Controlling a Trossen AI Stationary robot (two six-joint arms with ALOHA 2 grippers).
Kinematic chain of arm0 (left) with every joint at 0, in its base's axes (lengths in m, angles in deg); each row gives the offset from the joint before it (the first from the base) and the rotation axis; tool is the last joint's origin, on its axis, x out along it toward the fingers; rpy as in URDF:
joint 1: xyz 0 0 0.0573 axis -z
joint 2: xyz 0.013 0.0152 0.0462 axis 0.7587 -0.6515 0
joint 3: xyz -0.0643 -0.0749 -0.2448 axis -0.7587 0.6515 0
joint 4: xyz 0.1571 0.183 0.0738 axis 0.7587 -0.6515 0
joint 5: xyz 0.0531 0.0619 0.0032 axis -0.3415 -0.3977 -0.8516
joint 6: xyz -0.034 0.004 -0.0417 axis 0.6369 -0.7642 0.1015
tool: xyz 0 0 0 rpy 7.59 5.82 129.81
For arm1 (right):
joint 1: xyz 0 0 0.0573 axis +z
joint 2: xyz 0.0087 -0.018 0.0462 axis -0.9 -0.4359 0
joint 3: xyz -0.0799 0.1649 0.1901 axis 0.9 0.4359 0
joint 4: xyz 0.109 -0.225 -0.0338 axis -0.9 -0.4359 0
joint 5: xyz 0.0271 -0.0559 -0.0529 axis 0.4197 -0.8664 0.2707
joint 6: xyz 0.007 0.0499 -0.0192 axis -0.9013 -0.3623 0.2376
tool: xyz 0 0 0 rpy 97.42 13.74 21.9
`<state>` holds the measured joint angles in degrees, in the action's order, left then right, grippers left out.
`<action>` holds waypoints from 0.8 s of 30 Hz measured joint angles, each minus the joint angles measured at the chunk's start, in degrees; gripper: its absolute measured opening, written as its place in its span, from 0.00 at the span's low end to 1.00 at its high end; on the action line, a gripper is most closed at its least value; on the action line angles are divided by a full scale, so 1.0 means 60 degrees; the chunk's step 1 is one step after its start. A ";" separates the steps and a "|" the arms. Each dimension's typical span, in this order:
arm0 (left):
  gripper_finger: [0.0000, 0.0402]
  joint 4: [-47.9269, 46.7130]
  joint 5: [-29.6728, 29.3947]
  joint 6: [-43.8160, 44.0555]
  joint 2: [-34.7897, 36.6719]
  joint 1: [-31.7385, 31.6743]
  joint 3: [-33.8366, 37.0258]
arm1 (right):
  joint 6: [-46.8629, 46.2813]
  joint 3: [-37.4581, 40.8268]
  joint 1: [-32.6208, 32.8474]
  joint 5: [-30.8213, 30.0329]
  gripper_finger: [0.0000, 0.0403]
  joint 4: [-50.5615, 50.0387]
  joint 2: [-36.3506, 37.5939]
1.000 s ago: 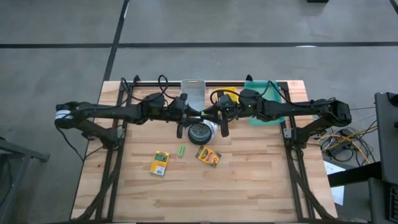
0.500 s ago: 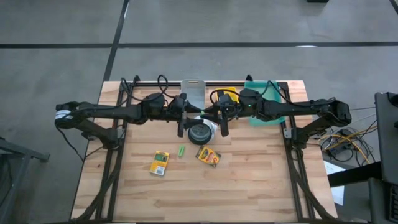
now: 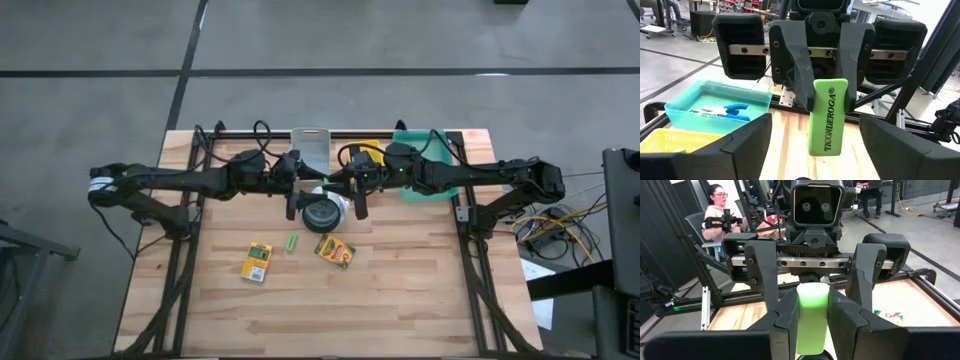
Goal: Pick & Place School Supplies
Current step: Put the green eraser into the yellow bin
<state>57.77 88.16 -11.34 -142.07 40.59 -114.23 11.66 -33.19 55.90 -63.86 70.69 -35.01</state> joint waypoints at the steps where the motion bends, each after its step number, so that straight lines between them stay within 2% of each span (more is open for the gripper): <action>1: 0.76 -0.0001 0.0000 0.0000 0.0000 0.0000 0.0000 | 0.0000 0.0000 0.0000 0.0000 0.19 0.0000 0.0001; 14: 0.76 -0.0048 0.0000 0.0183 0.0028 0.0000 0.0000 | 0.0073 0.0000 -0.0029 -0.0114 0.20 0.0000 0.0036; 20: 0.76 -0.0146 -0.0069 0.0495 0.0044 -0.0011 0.0000 | 0.0060 0.0000 -0.0380 -0.1079 0.21 -0.0753 0.0410; 24: 0.76 -0.0182 -0.0004 0.0499 0.0103 -0.0033 0.0000 | 0.0022 0.0000 -0.0722 -0.2314 0.22 -0.2005 0.0983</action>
<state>56.68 88.14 -8.34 -141.45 40.40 -114.23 11.79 -33.19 51.57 -77.74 58.66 -29.11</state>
